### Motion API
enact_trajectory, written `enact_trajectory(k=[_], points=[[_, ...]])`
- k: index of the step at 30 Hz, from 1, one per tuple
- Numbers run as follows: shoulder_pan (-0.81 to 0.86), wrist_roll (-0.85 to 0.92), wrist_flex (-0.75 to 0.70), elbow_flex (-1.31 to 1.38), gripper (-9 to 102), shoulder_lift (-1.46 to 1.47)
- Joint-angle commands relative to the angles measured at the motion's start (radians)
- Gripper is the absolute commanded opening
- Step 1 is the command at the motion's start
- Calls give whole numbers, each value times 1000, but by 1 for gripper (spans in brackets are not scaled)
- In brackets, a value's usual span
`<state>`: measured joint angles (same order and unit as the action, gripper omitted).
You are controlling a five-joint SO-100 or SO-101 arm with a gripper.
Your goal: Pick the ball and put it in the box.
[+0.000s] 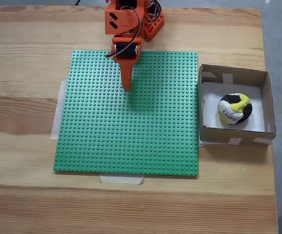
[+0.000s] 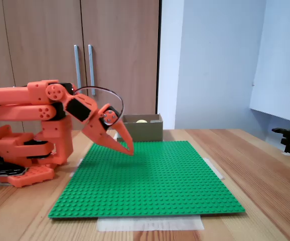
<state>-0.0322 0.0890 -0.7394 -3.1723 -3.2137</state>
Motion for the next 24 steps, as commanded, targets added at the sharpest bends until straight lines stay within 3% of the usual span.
enact_trajectory(k=[1,24], points=[[2,-8,11,-20,-1,-9],[3,17,18,-21,-1,-9]])
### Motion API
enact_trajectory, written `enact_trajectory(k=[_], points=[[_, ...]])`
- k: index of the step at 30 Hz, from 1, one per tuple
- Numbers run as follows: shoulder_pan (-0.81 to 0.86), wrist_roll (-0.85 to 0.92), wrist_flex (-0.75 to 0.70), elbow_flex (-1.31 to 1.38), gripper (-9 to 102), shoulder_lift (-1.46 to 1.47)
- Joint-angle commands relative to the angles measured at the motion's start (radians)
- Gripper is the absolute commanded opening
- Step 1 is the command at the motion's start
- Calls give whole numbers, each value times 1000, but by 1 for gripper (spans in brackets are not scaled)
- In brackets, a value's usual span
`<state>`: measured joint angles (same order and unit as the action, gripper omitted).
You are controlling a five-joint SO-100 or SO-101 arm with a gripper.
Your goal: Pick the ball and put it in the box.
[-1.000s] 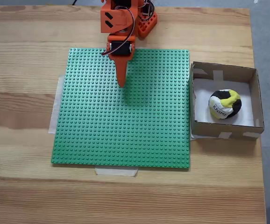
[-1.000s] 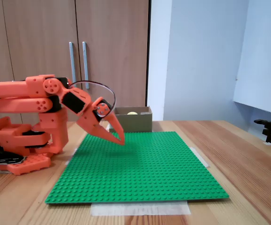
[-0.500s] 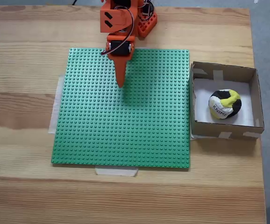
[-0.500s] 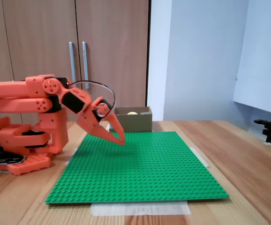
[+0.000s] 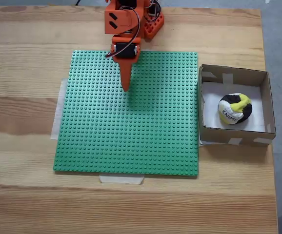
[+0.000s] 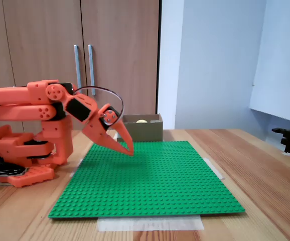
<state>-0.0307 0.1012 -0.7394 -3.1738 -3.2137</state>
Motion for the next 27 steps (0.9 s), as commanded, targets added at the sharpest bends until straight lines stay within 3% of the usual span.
enact_trajectory(k=[1,27], points=[[2,0,21,-21,-1,-9],[2,-21,29,-23,-1,-9]])
